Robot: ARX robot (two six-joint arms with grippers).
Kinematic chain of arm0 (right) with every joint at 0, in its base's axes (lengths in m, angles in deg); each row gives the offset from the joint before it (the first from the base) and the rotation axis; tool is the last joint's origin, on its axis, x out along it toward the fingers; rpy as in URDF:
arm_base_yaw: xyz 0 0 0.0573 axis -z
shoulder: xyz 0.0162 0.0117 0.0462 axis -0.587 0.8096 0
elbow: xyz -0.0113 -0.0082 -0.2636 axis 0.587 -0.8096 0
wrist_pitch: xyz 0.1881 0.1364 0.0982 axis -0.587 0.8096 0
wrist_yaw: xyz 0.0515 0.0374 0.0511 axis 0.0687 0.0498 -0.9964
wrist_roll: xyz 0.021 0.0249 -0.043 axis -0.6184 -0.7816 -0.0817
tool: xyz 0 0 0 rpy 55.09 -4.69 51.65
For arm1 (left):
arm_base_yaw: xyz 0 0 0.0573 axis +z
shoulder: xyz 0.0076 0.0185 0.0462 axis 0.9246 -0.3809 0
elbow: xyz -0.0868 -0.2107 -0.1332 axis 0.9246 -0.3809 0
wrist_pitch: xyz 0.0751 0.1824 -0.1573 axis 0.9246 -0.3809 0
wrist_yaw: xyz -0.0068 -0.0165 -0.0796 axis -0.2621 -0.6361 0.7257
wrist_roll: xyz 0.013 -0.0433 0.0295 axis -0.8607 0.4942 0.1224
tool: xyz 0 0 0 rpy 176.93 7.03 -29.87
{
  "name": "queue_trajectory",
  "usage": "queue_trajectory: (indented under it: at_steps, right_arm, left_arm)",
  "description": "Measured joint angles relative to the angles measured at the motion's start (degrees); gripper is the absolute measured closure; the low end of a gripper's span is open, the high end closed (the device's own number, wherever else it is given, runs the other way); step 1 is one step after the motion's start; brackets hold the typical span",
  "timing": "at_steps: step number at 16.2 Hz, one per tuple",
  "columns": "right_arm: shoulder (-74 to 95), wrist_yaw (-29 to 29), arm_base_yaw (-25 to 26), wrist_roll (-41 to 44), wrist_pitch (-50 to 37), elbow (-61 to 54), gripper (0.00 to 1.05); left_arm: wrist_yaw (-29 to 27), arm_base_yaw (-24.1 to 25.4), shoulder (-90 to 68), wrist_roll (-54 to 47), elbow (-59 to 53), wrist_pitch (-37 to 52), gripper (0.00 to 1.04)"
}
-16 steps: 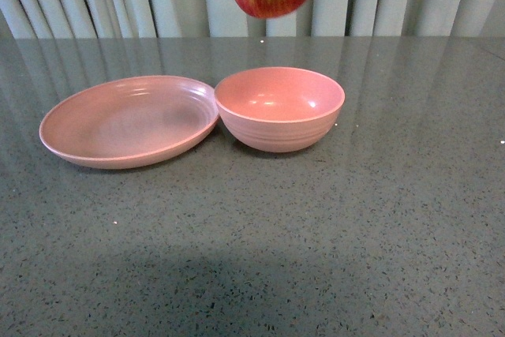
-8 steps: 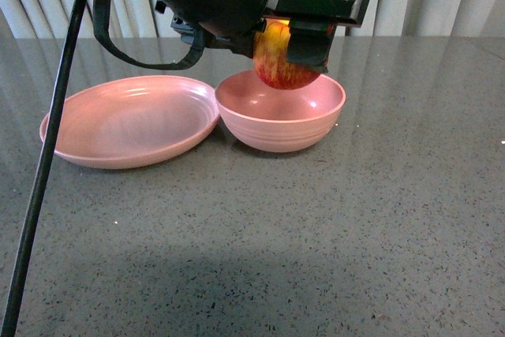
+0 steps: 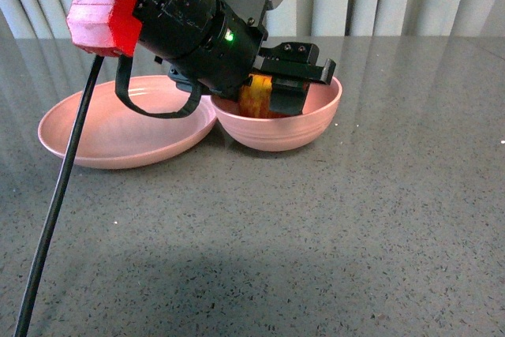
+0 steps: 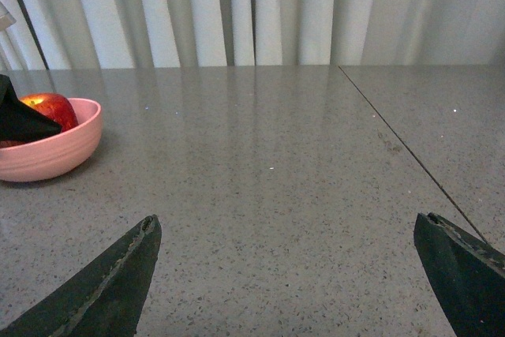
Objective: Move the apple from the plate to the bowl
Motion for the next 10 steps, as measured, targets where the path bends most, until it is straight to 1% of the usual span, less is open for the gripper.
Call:
queue_trajectory:
  at_steps: [4, 5, 7, 8, 10]
  right_arm:
    - [0.0, 0.0, 0.0, 0.0, 0.0, 0.0, 0.07]
    - [0.0, 0.0, 0.0, 0.0, 0.0, 0.0, 0.07]
    - [0.0, 0.0, 0.0, 0.0, 0.0, 0.0, 0.07]
    - [0.0, 0.0, 0.0, 0.0, 0.0, 0.0, 0.07]
    - [0.0, 0.0, 0.0, 0.0, 0.0, 0.0, 0.07]
  left_arm:
    - [0.5, 0.0, -0.5, 0.1, 1.2, 0.3, 0.39]
    - [1.0, 0.0, -0.7, 0.3, 1.3, 0.1, 0.35]
    - [1.6, 0.0, -0.7, 0.3, 1.6, 0.2, 0.14]
    - [1.6, 0.0, -0.7, 0.3, 1.9, 0.2, 0.06]
    - [1.8, 0.1, -0.6, 0.3, 2.2, 0.2, 0.07]
